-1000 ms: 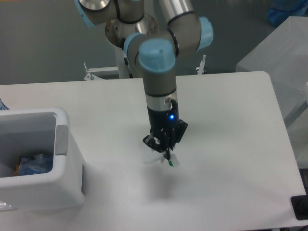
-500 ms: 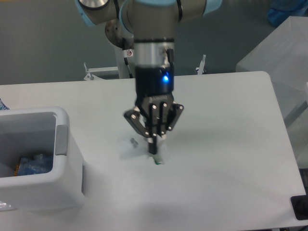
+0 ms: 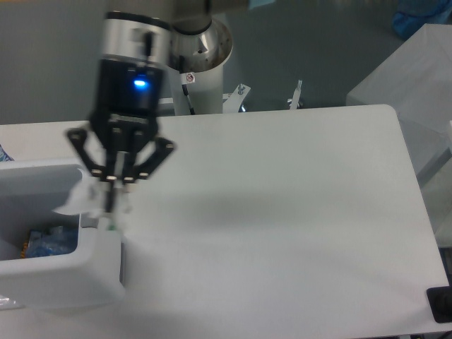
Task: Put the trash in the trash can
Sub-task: 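Lift the wrapper and carry it over the bin, then lower the wrapper into the bin and open the gripper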
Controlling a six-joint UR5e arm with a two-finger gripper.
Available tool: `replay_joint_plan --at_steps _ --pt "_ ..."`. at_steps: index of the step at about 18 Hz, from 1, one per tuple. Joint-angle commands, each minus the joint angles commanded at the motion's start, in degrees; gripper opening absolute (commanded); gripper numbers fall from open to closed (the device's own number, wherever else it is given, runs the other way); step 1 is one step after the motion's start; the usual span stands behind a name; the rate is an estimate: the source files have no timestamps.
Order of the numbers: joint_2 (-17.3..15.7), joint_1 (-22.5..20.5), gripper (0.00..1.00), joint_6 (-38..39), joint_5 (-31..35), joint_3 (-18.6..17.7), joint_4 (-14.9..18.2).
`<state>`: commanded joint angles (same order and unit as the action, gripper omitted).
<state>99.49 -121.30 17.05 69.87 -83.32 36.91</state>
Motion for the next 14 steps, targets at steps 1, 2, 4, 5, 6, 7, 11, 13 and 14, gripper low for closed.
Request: replay_joint_plan --at_steps 1,2,4,5,6,7,11,13,14 --pt "0.4 0.9 0.19 0.1 0.0 0.1 0.0" --pt "0.4 2.1 0.19 0.0 0.1 -0.3 0.1" --pt "0.4 2.8 0.19 0.0 0.1 -2.0 0.0" --pt "0.4 2.8 0.19 0.0 0.1 -2.6 0.0" --pt "0.6 2.9 0.19 0.0 0.1 -3.0 0.0" --pt "1.1 2.9 0.19 -0.1 0.1 -3.0 0.0" --pt "1.8 2.9 0.2 -0.1 0.2 -4.0 -0.1" --pt "2.6 3.3 0.22 -0.1 0.2 -4.4 0.0" --pt "3.1 3.8 0.22 -0.1 0.3 -4.6 0.0"
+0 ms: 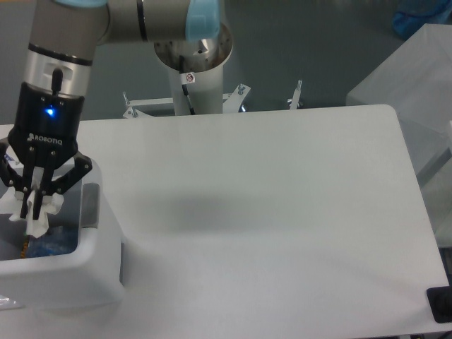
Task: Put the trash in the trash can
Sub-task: 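Lower the wrapper into the bin and open the gripper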
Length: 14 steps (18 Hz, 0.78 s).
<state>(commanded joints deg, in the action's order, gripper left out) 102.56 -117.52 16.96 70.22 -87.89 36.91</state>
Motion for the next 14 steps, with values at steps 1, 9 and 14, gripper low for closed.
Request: replay_joint_plan --at_steps 1,9,14 --pt "0.4 0.2 0.22 0.0 0.1 0.0 0.0" --pt "1.2 0.2 1.0 -4.3 2.0 0.1 -0.1" --pt "-1.4 -0.8 1.0 -11.1 4.3 0.8 -0.2"
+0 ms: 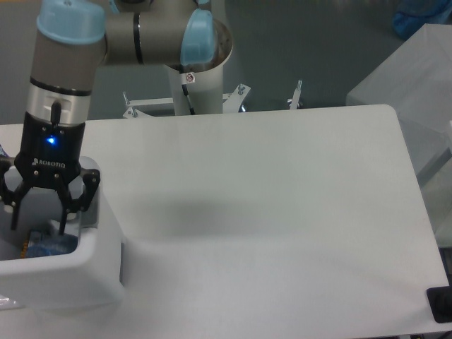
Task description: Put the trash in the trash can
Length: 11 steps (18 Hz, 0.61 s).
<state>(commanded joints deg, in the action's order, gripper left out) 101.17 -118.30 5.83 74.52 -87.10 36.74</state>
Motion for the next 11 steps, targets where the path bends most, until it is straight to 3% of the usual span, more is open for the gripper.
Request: replay_joint_plan --at_steps 8,11 --pt "-0.3 -9.0 1.0 -25.4 10.0 1.2 1.8" --pt "-2.1 -10.5 1.0 -42.0 16.1 0.9 6.9"
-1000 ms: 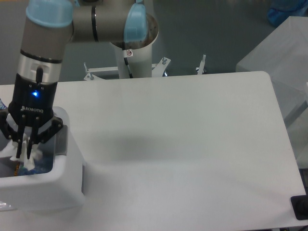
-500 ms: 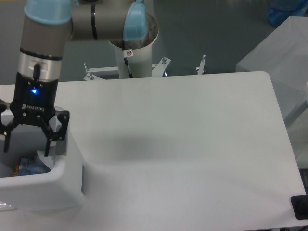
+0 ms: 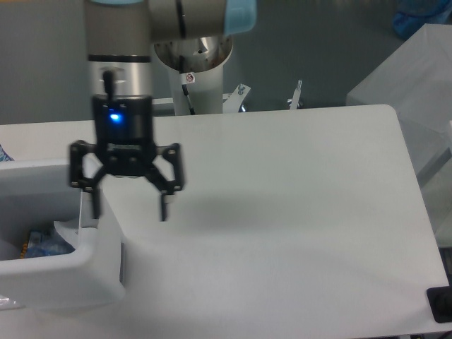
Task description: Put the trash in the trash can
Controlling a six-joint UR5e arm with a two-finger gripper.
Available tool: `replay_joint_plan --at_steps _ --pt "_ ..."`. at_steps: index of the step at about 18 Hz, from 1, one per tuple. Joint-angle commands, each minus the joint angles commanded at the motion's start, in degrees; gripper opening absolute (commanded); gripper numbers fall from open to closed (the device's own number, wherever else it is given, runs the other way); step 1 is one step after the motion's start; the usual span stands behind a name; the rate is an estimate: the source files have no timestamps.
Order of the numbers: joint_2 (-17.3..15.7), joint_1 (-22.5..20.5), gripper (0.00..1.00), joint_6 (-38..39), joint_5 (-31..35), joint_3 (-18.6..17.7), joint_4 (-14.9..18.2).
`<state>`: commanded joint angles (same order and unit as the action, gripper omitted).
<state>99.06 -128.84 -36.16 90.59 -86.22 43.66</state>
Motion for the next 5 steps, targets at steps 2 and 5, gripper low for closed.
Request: replay_joint_plan --at_steps 2,5 --pt "-2.7 -2.1 1.0 -7.6 0.6 -0.9 6.3" --pt "-3.9 -2.9 1.0 -12.8 0.6 -1.1 8.4"
